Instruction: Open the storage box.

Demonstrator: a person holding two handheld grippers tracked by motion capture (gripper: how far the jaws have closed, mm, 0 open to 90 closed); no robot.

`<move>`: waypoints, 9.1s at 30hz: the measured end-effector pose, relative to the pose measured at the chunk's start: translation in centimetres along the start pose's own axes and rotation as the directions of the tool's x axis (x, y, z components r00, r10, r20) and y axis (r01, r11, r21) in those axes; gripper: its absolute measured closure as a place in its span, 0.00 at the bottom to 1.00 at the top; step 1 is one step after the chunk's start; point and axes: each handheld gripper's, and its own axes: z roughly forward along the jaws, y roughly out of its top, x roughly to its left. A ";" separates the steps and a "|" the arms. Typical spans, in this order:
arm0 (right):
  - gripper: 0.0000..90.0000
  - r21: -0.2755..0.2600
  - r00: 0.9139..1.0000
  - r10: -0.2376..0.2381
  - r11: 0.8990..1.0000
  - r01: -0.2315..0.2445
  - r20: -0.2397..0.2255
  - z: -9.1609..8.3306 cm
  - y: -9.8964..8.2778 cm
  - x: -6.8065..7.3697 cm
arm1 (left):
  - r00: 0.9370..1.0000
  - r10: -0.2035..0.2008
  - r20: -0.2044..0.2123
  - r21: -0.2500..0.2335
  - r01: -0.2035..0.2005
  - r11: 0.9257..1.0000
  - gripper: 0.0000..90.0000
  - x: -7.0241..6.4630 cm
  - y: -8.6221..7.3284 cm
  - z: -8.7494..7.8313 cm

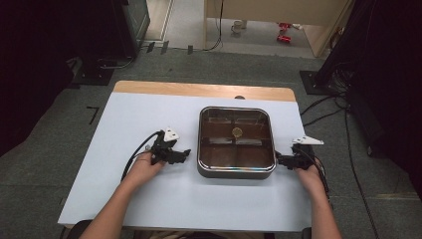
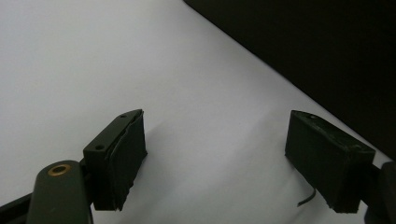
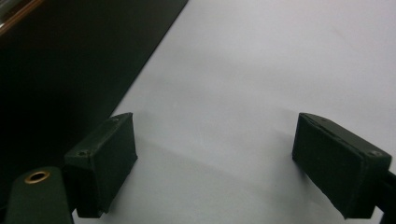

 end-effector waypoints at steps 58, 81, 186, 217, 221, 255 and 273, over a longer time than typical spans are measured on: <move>0.14 0.000 1.000 0.001 1.000 -0.001 -0.001 0.0 0.0 0.0 | 0.991 -0.010 0.134 0.101 -0.004 0.995 0.24 -0.2 2.8 -1.1; 0.14 -0.001 1.000 -0.002 1.000 0.002 0.001 0.0 0.0 0.0 | 0.948 0.022 0.317 0.021 -0.030 0.999 0.25 -1.2 8.1 -3.2; 0.14 0.000 1.000 -0.001 1.000 0.001 0.001 0.0 0.0 0.0 | 0.942 0.107 0.317 -0.076 -0.087 0.993 0.66 -1.4 13.5 -3.1; 0.14 0.001 1.000 0.001 1.000 -0.001 -0.001 0.0 0.0 0.0 | 0.979 -0.074 0.192 -0.068 0.089 0.994 0.66 7.3 7.3 -8.6; 0.14 0.000 1.000 0.001 1.000 -0.001 -0.001 0.0 0.0 0.0 | 0.981 -0.094 0.170 -0.059 0.106 0.993 0.66 8.7 6.5 -8.5; 0.14 -0.001 1.000 0.000 1.000 0.000 0.002 0.0 0.0 0.0 | 0.980 -0.192 0.058 0.038 0.190 0.981 0.66 13.7 2.2 -3.0; 0.14 -0.001 1.000 -0.001 1.000 0.001 0.002 0.0 0.0 0.0 | 0.981 -0.189 0.045 0.047 0.187 0.981 0.66 13.9 1.3 -2.0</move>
